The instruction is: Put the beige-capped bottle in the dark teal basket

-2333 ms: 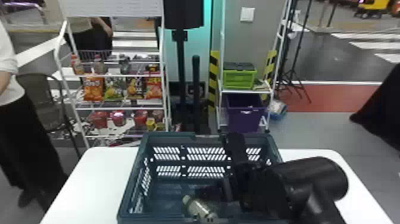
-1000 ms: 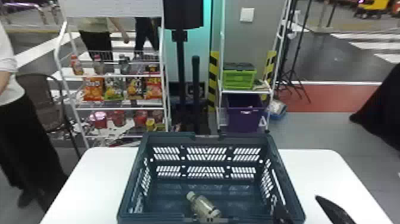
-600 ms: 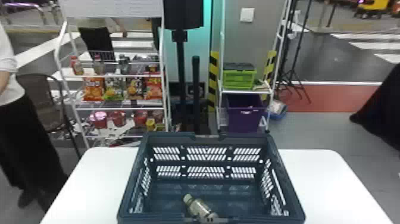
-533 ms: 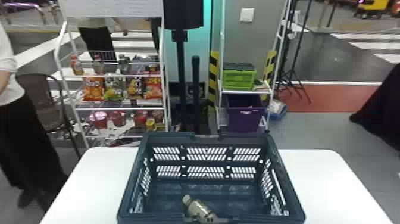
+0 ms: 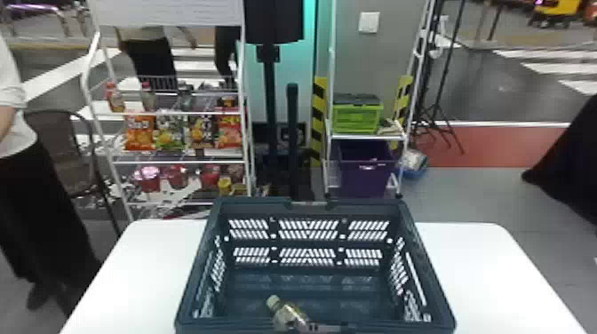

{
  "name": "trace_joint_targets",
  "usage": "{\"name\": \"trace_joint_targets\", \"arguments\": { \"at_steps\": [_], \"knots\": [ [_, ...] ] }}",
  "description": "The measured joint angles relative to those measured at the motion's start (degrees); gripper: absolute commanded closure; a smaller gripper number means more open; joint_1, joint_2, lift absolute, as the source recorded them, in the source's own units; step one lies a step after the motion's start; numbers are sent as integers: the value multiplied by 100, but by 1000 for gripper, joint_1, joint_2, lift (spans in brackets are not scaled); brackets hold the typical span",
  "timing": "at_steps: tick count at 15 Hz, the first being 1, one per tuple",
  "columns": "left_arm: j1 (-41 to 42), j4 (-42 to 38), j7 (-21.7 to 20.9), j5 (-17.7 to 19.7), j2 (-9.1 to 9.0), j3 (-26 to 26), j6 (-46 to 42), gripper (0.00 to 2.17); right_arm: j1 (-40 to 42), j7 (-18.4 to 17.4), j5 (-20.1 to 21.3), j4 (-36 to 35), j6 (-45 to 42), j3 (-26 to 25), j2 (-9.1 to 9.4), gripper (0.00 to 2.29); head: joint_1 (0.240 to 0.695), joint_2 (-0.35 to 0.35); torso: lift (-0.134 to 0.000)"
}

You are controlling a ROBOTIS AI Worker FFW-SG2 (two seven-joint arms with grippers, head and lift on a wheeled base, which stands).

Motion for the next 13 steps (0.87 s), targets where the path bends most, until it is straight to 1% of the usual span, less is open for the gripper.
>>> {"name": "trace_joint_targets", "arguments": {
  "at_steps": [13],
  "knots": [
    [-51,46,0,8,8,0,25,171,-27,9,114,61,16,-45,15,46,499,0,0]
  ]
}}
